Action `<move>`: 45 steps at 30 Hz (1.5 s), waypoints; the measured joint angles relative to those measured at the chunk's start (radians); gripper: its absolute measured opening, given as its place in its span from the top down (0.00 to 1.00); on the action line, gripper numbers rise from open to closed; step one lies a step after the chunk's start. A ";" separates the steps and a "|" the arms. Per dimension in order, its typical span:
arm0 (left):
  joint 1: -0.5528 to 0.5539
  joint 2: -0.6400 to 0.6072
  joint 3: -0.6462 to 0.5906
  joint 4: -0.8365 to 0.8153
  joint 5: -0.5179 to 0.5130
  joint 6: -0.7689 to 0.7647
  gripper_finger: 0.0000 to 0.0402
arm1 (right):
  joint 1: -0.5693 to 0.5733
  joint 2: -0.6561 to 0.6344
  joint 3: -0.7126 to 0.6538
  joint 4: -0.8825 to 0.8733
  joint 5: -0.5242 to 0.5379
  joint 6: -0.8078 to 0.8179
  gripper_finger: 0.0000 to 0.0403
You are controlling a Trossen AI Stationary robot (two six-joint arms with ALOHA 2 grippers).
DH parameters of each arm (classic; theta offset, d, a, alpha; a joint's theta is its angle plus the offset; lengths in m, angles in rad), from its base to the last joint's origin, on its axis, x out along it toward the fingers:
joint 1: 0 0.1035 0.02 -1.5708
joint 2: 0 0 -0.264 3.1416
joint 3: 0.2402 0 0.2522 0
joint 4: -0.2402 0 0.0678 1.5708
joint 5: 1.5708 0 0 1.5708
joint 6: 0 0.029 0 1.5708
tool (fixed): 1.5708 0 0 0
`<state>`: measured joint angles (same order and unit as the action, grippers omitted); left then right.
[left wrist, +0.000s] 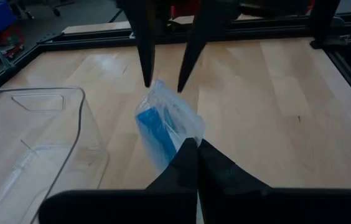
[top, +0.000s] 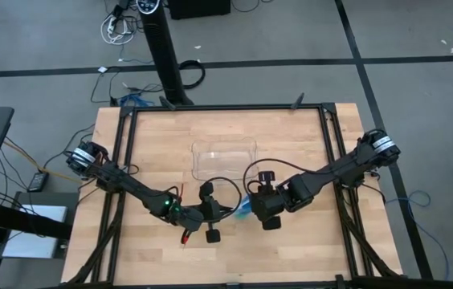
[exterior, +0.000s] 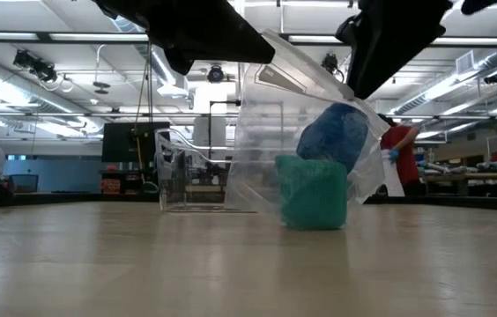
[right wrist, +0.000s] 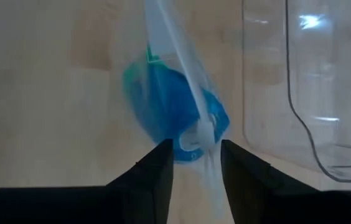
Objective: Roll bandage
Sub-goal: Close the transparent zip bag
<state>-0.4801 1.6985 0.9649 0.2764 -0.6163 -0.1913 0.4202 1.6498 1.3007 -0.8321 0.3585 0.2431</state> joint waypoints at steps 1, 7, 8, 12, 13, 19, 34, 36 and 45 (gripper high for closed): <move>0.000 0.000 0.000 0.000 0.000 0.000 1.00 | 0.002 0.000 -0.007 0.006 0.016 -0.002 0.68; 0.000 -0.001 0.000 0.001 0.000 0.000 1.00 | 0.010 0.000 -0.030 0.058 0.041 -0.041 0.69; 0.000 -0.001 0.000 0.000 0.000 0.000 1.00 | 0.010 0.000 -0.032 0.062 0.041 -0.046 0.69; 0.000 -0.001 0.000 0.001 0.000 -0.001 1.00 | 0.010 0.000 -0.044 0.067 0.041 -0.063 0.69; 0.000 -0.001 0.000 0.000 0.000 -0.001 1.00 | 0.009 0.000 -0.047 0.077 0.041 -0.066 0.70; 0.000 -0.001 0.000 -0.003 0.000 -0.001 1.00 | 0.003 0.000 -0.047 0.114 0.041 -0.090 0.77; -0.008 -0.001 0.000 -0.030 0.015 -0.007 1.00 | -0.043 0.000 -0.047 0.097 -0.017 -0.080 0.98; -0.013 -0.001 0.000 -0.037 0.015 -0.011 1.00 | -0.047 0.000 -0.047 0.097 -0.041 -0.079 0.99; -0.019 -0.001 0.000 -0.072 0.016 -0.030 1.00 | -0.049 0.000 -0.047 0.038 -0.052 -0.036 1.00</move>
<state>-0.4995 1.6974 0.9649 0.2039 -0.6005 -0.2211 0.3710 1.6501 1.2537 -0.7945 0.3062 0.2070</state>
